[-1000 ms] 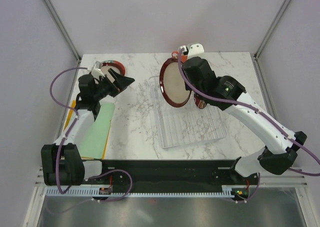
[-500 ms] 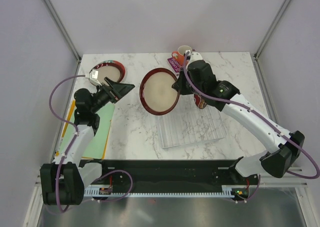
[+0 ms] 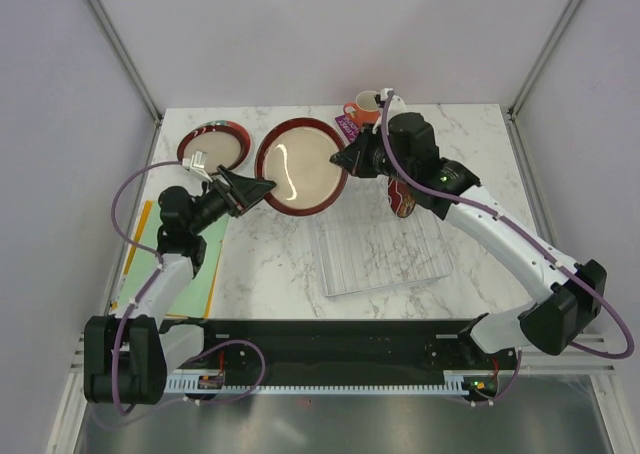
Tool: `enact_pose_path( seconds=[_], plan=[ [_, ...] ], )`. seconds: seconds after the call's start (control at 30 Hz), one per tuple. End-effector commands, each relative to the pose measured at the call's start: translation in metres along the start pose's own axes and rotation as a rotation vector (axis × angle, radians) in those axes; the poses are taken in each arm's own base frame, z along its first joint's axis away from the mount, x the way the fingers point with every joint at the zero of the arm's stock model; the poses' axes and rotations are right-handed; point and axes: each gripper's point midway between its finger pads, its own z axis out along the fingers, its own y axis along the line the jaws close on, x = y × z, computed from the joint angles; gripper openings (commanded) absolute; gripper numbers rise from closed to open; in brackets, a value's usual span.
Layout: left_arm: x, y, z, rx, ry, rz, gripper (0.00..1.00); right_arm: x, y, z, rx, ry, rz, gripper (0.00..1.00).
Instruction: Unload the plates from the dish rack
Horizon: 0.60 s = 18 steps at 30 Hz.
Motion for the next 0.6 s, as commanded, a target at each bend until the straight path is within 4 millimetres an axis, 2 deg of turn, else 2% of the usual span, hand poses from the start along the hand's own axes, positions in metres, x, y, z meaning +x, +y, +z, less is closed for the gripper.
enact_pose_path(
  seconds=[0.0, 0.13, 0.2, 0.23, 0.3, 0.33, 0.4, 0.43, 0.47, 0.5, 0.57],
  plan=[
    [-0.005, -0.018, 0.005, 0.073, -0.007, 0.017, 0.98, -0.043, 0.054, -0.008, -0.233, -0.148, 0.067, 0.0],
    [-0.006, -0.021, 0.01, 0.098, -0.007, 0.018, 0.95, -0.039, 0.057, -0.006, -0.262, -0.138, 0.084, 0.0],
    [-0.008, -0.02, 0.013, 0.105, -0.012, 0.017, 0.84, -0.036, 0.056, -0.006, -0.266, -0.132, 0.088, 0.0],
    [-0.009, -0.022, 0.014, 0.114, -0.014, 0.023, 0.75, -0.033, 0.054, -0.005, -0.265, -0.125, 0.091, 0.0],
    [-0.009, -0.02, 0.018, 0.114, -0.012, 0.021, 0.64, -0.032, 0.054, -0.006, -0.268, -0.124, 0.092, 0.0],
    [-0.01, -0.022, 0.02, 0.121, -0.009, 0.026, 0.51, -0.03, 0.052, -0.006, -0.262, -0.121, 0.093, 0.0],
    [-0.008, -0.017, 0.022, 0.112, 0.001, 0.019, 0.36, -0.029, 0.052, -0.007, -0.263, -0.122, 0.093, 0.0],
    [-0.008, -0.016, 0.023, 0.11, 0.0, 0.019, 0.17, -0.029, 0.051, -0.007, -0.259, -0.122, 0.092, 0.0],
    [-0.008, -0.015, 0.023, 0.108, 0.0, 0.021, 0.08, -0.028, 0.053, -0.007, -0.266, -0.116, 0.091, 0.0],
    [-0.008, -0.013, 0.024, 0.102, -0.002, 0.02, 0.02, -0.026, 0.052, -0.006, -0.263, -0.11, 0.092, 0.0],
    [-0.009, -0.013, 0.026, 0.107, 0.005, 0.032, 0.02, -0.025, 0.051, -0.005, -0.262, -0.106, 0.088, 0.0]
  ],
)
